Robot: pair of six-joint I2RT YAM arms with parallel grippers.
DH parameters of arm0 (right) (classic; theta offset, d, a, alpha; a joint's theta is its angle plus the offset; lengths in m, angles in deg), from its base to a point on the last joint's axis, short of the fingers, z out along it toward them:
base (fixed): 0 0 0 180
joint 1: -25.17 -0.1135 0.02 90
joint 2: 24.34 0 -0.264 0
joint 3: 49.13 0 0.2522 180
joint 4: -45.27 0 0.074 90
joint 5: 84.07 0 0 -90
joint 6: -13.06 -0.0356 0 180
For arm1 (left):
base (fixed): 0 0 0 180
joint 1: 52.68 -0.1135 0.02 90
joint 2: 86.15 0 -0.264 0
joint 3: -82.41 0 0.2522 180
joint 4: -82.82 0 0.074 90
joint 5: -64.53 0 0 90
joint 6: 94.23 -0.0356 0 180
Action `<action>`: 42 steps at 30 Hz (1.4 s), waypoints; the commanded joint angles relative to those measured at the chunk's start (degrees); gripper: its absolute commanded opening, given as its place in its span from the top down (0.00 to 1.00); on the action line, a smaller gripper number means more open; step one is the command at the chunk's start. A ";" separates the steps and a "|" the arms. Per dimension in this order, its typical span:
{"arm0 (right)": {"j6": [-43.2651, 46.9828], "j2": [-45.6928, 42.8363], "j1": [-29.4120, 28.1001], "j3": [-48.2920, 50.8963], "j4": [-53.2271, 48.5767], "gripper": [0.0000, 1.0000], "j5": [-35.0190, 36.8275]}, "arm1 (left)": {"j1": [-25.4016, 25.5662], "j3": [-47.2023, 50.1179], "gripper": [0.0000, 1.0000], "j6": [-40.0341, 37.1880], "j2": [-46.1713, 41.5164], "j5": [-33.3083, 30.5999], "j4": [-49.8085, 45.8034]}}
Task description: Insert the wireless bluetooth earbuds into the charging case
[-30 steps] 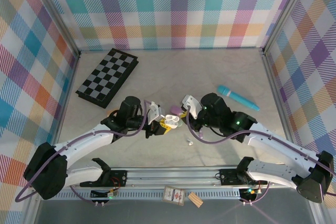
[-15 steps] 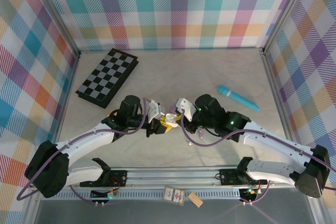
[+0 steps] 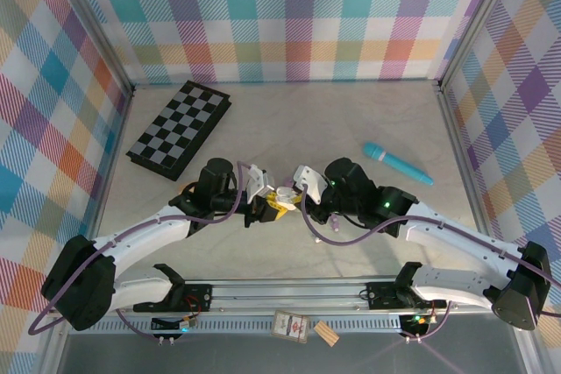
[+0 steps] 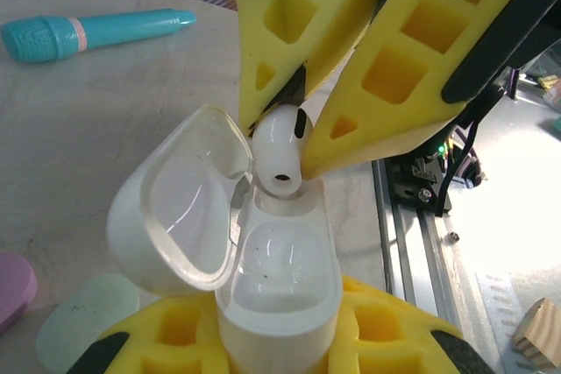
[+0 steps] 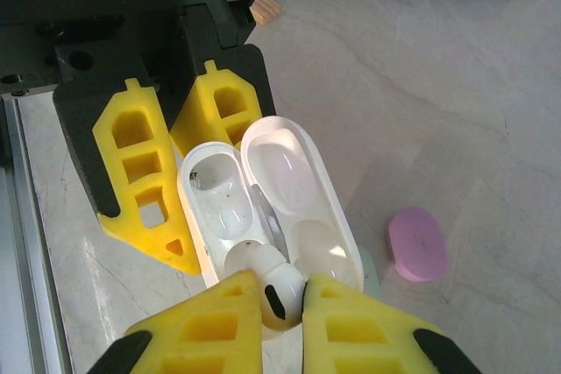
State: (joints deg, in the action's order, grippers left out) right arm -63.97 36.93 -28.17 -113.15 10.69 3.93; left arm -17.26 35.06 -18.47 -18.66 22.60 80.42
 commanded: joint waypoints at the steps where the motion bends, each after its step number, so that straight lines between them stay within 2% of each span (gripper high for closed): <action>1: 1.09 -0.55 -0.45 0.56 -1.22 0.82 -1.34 | -0.53 -0.24 0.97 0.63 -0.85 2.23 3.15; 4: 0.58 -0.75 -0.44 0.34 -1.05 0.66 -2.49 | -0.61 -0.17 0.97 0.63 -1.03 2.07 3.08; 6: -0.17 -2.35 -0.41 0.55 -0.44 0.61 -1.94 | -0.61 -0.08 0.97 0.31 -1.22 1.84 2.80; 14: -5.20 -10.19 0.87 3.42 1.18 0.51 -1.16 | -0.78 0.71 0.97 -0.20 -1.55 0.75 3.63; 19: -20.15 -13.17 6.59 6.66 0.58 0.44 0.76 | -0.80 1.49 0.97 -1.25 -3.09 -0.82 3.71; 24: -39.60 -14.17 13.57 11.95 -3.19 0.43 -0.66 | -0.79 2.38 0.97 -2.94 -5.54 -2.71 3.00; 30: -52.06 -8.28 13.84 15.31 -7.57 0.43 -4.96 | -0.79 2.69 0.98 -4.39 -6.70 -3.10 2.76; 38: -67.07 -0.32 13.71 22.19 1.07 0.46 -13.32 | -0.79 3.08 0.98 -4.81 -7.82 -2.95 2.30; 42: -73.14 1.71 13.11 24.72 4.38 0.50 -15.15 | -0.80 3.17 0.98 -5.34 -8.26 -3.01 2.00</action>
State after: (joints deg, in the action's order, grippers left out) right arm -129.26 38.00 -14.56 -89.72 10.97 -7.53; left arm -17.63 37.45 -22.07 -25.72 19.22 81.45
